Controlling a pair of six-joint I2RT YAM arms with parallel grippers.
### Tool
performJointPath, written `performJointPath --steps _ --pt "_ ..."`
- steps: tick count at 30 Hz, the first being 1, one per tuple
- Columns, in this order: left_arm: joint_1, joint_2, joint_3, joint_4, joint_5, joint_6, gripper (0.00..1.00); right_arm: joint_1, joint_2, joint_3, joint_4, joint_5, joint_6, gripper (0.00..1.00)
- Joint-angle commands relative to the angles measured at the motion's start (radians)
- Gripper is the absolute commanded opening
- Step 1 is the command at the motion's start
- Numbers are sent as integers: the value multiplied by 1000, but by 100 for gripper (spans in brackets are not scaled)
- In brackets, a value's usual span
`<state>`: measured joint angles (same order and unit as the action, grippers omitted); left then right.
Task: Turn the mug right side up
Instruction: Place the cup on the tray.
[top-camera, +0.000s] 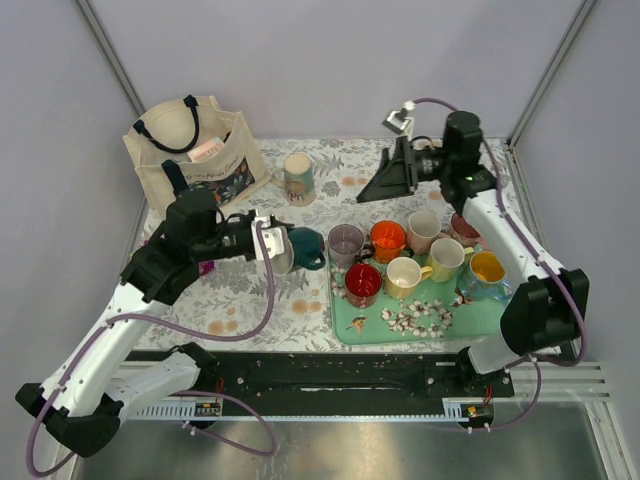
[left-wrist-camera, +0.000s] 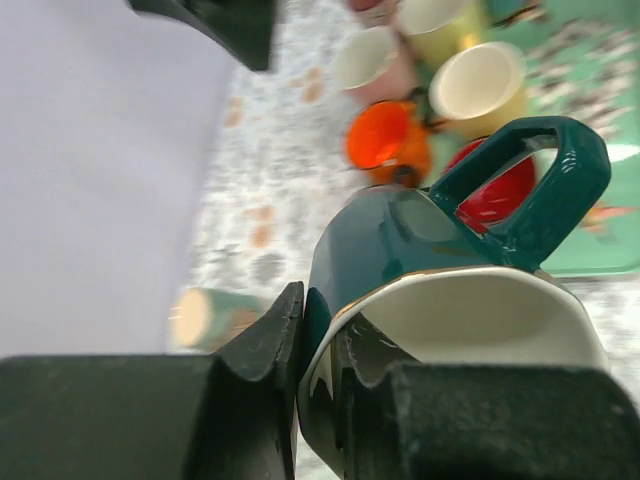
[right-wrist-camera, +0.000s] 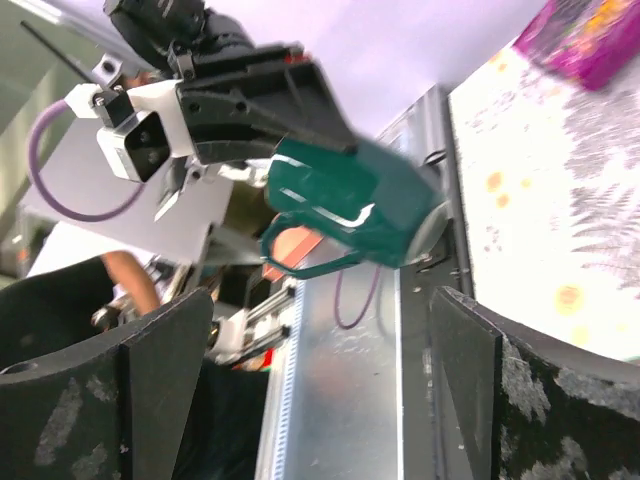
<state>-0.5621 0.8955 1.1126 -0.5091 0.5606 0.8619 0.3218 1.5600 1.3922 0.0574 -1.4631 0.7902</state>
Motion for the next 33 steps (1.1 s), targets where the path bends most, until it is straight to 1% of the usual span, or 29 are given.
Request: performJointPath --steps 1,4,5,6,7,8,10,11,12,13,15,17,18,22,24,26,28,33 --pt "-76 48 131 -236 177 -276 0 -122 -86 -29 -14 -20 -57 100" --pt "-166 112 130 -270 179 -371 0 -180 -139 -30 -13 53 -69 99" --pt "-198 137 131 -270 164 -398 0 -199 -164 -21 -27 88 -107 100" --pt "-238 169 141 -273 145 -423 0 -225 -194 -6 -115 157 -187 100" --pt "-267 201 157 -291 133 -426 0 -260 -237 28 -243 275 -298 99" --pt "-291 242 183 -324 125 -414 0 -285 -274 60 -396 426 -422 99" --pt "-324 311 225 -380 85 -373 0 -279 -357 90 -549 640 -711 99" --pt "-341 347 242 -402 55 -357 0 -277 -400 52 -504 746 -748 99" --pt "-357 376 257 -405 14 -360 0 -279 -449 -6 -442 821 -744 100" --pt "-366 413 279 -401 -22 -391 0 -280 -492 -48 -404 887 -746 100" --pt "-380 468 311 -366 -54 -493 0 -279 -560 -114 -377 944 -744 100" --pt "-418 497 305 -306 -97 -567 0 -279 -622 -175 -380 929 -779 99" --pt "-445 508 299 -280 -150 -590 0 -279 -653 -200 -398 931 -830 99" --pt "-534 578 294 -209 -319 -650 0 -279 -796 -271 -482 1055 -939 100" --pt "-561 609 265 -165 -372 -670 0 -279 -825 -277 -507 1130 -922 100" --pt "-571 640 242 -129 -412 -690 0 -279 -815 -243 -556 1208 -866 100" --pt "-572 663 228 -100 -416 -702 0 -280 -795 -207 -602 1270 -806 100" --pt "-570 747 239 -72 -456 -735 0 -291 -824 -234 -577 1244 -796 99"
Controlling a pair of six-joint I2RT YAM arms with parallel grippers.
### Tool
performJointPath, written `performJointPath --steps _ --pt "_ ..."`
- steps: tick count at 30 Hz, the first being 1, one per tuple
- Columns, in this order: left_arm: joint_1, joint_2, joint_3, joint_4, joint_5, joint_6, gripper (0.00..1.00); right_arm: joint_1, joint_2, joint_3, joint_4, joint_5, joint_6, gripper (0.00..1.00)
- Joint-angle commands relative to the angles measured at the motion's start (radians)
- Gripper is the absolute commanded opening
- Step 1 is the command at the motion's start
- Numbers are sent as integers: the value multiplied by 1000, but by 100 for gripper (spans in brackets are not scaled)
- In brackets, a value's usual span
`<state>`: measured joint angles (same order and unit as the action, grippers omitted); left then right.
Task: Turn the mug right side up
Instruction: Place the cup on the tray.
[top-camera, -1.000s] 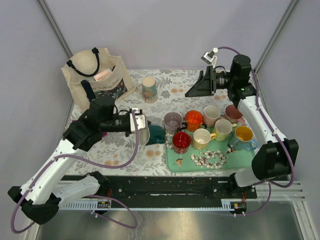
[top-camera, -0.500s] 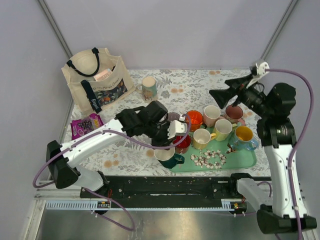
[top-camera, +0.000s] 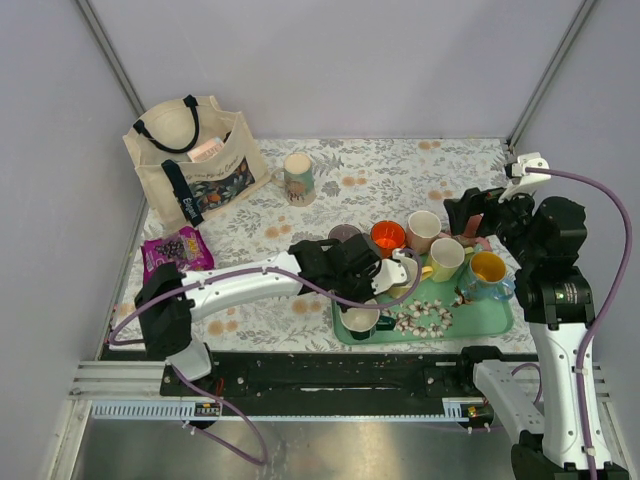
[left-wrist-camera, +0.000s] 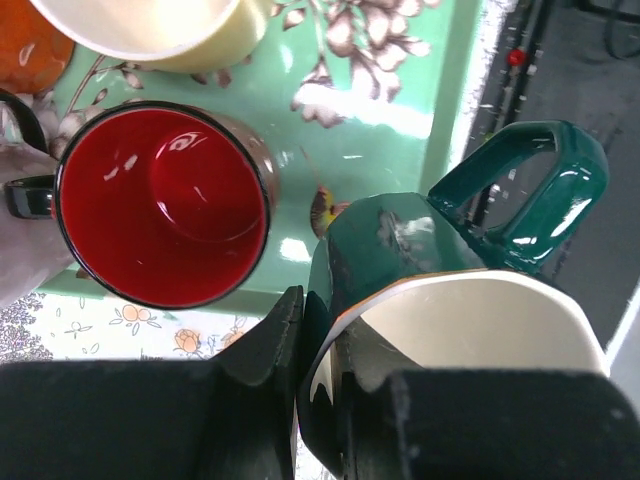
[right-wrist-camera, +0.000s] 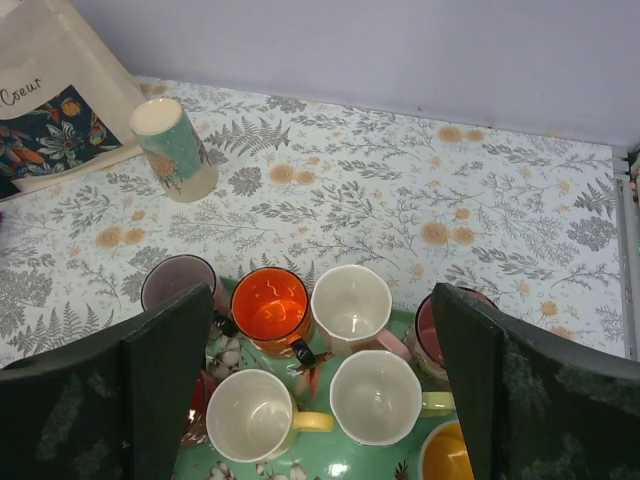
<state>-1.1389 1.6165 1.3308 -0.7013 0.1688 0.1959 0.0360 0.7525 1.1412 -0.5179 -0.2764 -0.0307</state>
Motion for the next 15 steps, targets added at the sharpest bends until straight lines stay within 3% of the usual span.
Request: performJointPath --steps 1,15 --pt "7 39 21 131 -68 -75 0 -4 -18 22 -13 57 23 100" --pt "7 118 8 181 -89 -95 0 -5 -4 23 -33 31 3 99"
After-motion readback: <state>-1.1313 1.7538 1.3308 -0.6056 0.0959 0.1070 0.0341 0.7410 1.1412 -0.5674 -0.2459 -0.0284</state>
